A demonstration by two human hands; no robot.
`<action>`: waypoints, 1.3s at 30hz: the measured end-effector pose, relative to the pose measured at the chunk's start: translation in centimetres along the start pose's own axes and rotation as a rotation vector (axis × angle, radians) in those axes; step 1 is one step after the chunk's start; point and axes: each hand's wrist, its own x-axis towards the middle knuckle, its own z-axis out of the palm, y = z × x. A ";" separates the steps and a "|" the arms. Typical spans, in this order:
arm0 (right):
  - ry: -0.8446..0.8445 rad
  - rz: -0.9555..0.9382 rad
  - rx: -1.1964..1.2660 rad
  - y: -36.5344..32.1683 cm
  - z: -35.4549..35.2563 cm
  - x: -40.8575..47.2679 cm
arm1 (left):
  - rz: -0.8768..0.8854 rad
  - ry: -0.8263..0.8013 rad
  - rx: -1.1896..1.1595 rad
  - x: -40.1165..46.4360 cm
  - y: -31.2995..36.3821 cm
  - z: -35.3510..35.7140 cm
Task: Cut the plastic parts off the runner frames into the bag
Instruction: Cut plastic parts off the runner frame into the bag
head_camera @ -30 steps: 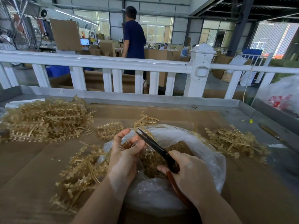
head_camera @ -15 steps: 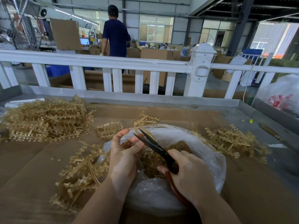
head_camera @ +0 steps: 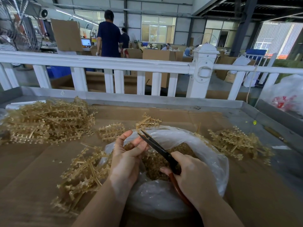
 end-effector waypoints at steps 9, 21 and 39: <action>0.012 -0.017 0.048 -0.1 -0.1 0.1 | -0.019 0.009 -0.039 0.2 -0.1 -0.2; 0.111 0.039 0.036 0.5 0.5 -0.1 | 0.025 -0.037 0.205 0.0 -0.8 -0.6; 0.017 0.085 0.112 0.7 0.7 -0.1 | 0.095 -0.086 0.175 0.1 -0.8 -0.5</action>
